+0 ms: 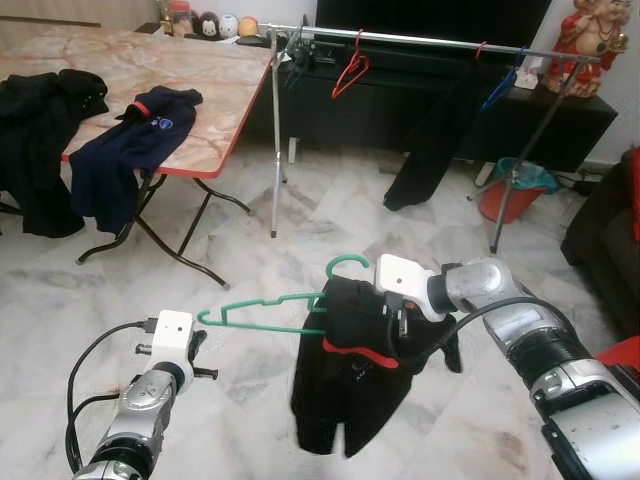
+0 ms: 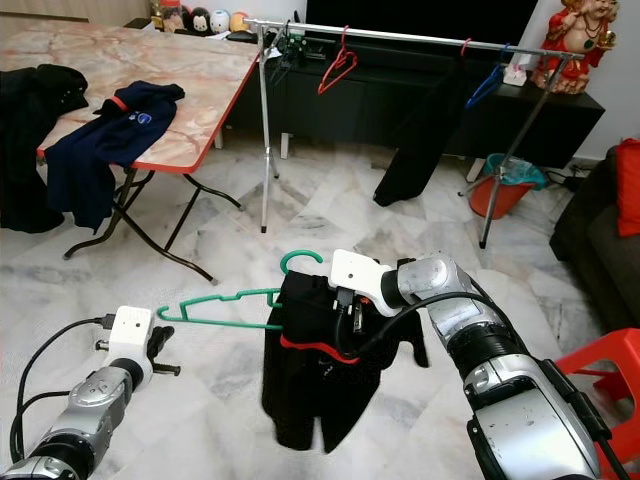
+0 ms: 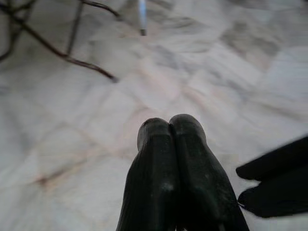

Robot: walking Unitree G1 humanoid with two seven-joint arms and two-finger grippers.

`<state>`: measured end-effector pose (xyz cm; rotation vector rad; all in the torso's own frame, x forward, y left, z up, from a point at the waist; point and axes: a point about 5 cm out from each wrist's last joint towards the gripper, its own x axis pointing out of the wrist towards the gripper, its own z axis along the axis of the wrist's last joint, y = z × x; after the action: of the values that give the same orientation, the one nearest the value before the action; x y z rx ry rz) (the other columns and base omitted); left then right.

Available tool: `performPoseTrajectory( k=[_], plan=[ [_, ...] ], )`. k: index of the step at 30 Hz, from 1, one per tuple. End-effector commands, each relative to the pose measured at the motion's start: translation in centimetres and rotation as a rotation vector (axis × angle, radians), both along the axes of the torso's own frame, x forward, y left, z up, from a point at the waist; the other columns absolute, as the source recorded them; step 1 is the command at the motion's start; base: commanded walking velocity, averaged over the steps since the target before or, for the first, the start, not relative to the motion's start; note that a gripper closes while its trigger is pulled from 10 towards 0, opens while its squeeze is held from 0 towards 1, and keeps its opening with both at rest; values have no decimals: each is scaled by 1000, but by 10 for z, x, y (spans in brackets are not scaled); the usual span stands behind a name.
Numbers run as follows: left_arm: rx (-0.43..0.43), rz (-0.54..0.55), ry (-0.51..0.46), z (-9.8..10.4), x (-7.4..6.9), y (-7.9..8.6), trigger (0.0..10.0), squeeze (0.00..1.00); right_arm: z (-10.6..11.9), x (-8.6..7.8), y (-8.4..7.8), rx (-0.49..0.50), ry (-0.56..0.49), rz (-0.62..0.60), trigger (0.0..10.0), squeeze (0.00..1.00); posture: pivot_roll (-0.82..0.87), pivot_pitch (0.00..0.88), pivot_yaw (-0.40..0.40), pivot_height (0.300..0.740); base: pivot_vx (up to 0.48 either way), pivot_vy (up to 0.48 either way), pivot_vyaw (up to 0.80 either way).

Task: Hang hanger

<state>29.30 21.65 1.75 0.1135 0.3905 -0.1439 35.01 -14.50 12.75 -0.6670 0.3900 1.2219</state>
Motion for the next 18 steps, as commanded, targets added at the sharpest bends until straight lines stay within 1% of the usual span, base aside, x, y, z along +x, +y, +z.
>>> performPoseTrajectory(
  k=[1,5,9,15,16,17,18],
  plan=[
    [-44,-71,44,-7,-6,-9,10000,0,11,5,3,40,-31,6,10000,0,172,0,-106,740,0,0,0],
    [-111,-128,76,-11,-11,-13,10000,0,12,6,12,69,-35,7,10000,0,172,0,-107,740,0,0,0],
    [-147,-154,84,-10,-15,-11,10000,0,13,7,19,101,-36,6,10000,0,175,0,-109,740,0,0,0],
    [-247,-182,22,2,-12,-14,10000,0,10,5,31,133,-21,24,10000,0,178,0,-116,740,0,0,0],
    [-247,-182,22,2,-12,-14,10000,0,10,5,31,133,-21,24,10000,0,178,0,-116,740,0,0,0],
    [-280,-223,-1,8,-12,-20,10000,145,9,5,37,149,-17,26,10000,0,180,0,-118,740,0,0,0],
    [-280,-223,-1,8,-12,-20,10000,145,9,5,37,149,-17,26,10000,0,180,0,-118,740,0,0,0]
  ],
)
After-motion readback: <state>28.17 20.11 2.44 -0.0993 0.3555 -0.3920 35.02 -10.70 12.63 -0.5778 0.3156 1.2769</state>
